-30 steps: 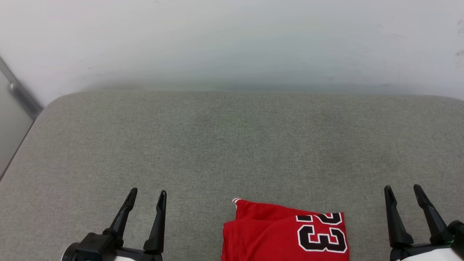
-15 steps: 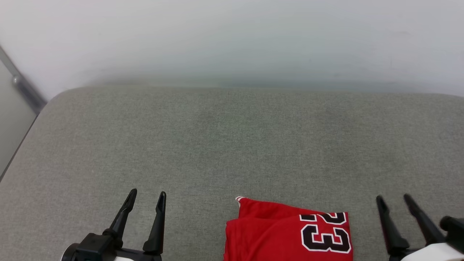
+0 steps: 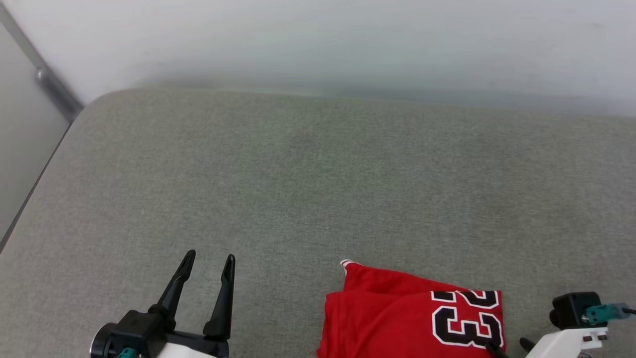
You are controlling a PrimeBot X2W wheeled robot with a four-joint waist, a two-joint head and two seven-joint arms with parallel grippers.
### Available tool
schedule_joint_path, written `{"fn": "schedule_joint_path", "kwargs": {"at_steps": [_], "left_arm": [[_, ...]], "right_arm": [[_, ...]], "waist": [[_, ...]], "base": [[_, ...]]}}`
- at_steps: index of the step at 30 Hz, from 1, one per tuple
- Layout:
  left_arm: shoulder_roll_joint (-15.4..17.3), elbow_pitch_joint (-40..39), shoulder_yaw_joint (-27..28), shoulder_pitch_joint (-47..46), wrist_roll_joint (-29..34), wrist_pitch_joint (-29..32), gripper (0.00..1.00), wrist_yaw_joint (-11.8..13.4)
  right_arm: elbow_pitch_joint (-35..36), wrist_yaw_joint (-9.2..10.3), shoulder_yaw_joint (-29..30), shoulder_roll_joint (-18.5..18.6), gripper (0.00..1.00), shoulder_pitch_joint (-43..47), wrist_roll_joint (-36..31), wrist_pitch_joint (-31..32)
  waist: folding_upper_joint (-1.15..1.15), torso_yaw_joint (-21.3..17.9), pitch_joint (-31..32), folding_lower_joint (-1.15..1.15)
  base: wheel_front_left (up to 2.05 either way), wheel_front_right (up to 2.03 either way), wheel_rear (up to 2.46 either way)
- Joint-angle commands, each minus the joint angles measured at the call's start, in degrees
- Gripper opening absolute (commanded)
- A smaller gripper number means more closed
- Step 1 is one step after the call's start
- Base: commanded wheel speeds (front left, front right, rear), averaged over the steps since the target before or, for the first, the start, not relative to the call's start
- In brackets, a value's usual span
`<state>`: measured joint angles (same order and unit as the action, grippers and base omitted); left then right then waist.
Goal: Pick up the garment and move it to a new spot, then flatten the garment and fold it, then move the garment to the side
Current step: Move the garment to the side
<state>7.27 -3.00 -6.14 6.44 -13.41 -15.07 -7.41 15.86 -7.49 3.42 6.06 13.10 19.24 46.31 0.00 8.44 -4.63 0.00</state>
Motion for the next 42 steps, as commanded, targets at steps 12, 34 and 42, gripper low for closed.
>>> {"fn": "schedule_joint_path", "kwargs": {"at_steps": [12, 34, 42], "left_arm": [[0.03, 0.40, -1.17, -2.95, -0.34, -0.12, 1.00, -0.09], [-1.63, 1.10, -6.53, -2.19, -1.03, -0.12, 1.00, -0.09], [-0.83, -0.24, -9.14, -5.05, -0.82, -0.12, 1.00, -0.09]], "right_arm": [[-9.81, 0.01, 0.01, -3.12, 1.00, -4.59, -3.80, 3.61], [-10.68, 0.04, -16.97, 17.14, 0.00, -17.24, -13.24, 0.04], [-9.18, 0.05, -23.40, 30.75, 0.00, -26.38, -12.10, 1.41]], "waist": [[0.00, 4.78, -4.49, 0.00], [0.00, -7.05, -3.17, 0.00], [0.00, -17.56, -7.76, 0.00]], "base": [[0.00, 0.00, 0.00], [0.00, 0.00, 0.00], [0.00, 0.00, 0.00]]}}
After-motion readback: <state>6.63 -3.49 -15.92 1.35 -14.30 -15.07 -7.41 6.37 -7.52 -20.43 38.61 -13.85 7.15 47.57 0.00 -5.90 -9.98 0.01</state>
